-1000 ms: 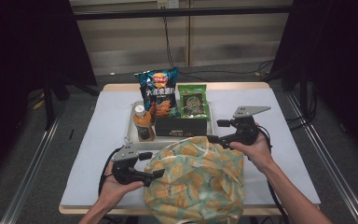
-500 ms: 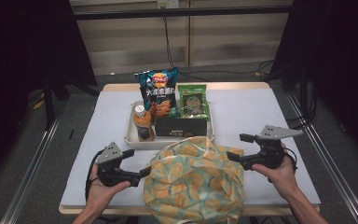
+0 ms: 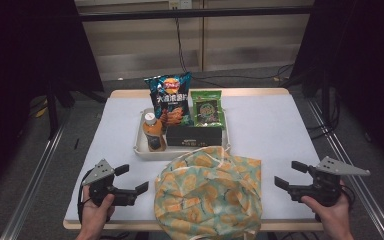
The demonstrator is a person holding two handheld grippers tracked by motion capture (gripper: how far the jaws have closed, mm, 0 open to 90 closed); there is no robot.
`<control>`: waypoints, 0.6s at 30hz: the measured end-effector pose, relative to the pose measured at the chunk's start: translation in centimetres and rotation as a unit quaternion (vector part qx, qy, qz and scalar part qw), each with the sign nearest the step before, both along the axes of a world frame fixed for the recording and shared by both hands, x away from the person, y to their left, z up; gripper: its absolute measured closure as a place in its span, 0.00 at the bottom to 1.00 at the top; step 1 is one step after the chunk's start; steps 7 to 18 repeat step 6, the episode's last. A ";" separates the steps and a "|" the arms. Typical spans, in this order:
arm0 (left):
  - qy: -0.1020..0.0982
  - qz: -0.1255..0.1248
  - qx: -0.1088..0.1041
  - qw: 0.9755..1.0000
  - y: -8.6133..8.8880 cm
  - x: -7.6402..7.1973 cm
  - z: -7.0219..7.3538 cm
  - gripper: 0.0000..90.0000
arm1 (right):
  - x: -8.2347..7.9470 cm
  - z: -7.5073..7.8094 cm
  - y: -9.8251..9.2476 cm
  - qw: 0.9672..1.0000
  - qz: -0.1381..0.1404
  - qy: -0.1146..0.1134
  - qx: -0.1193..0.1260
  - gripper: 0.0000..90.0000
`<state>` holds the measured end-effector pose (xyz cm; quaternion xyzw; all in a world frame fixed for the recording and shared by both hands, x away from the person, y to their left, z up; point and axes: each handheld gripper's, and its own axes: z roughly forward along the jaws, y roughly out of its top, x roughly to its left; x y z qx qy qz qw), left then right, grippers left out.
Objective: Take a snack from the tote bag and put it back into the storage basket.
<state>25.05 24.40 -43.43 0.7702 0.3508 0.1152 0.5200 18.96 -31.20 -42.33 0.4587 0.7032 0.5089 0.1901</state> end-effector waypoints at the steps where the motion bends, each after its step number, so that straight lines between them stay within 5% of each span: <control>1: -0.002 0.000 0.005 1.000 0.1 0.0 0.0 0.04 | -0.2 -0.2 -0.4 1.000 -0.007 -0.001 0.006 0.11; 18: -0.004 0.007 0.019 1.000 0.2 0.1 -0.3 0.04 | -0.4 -0.6 -1.2 1.000 -0.020 0.006 0.003 0.09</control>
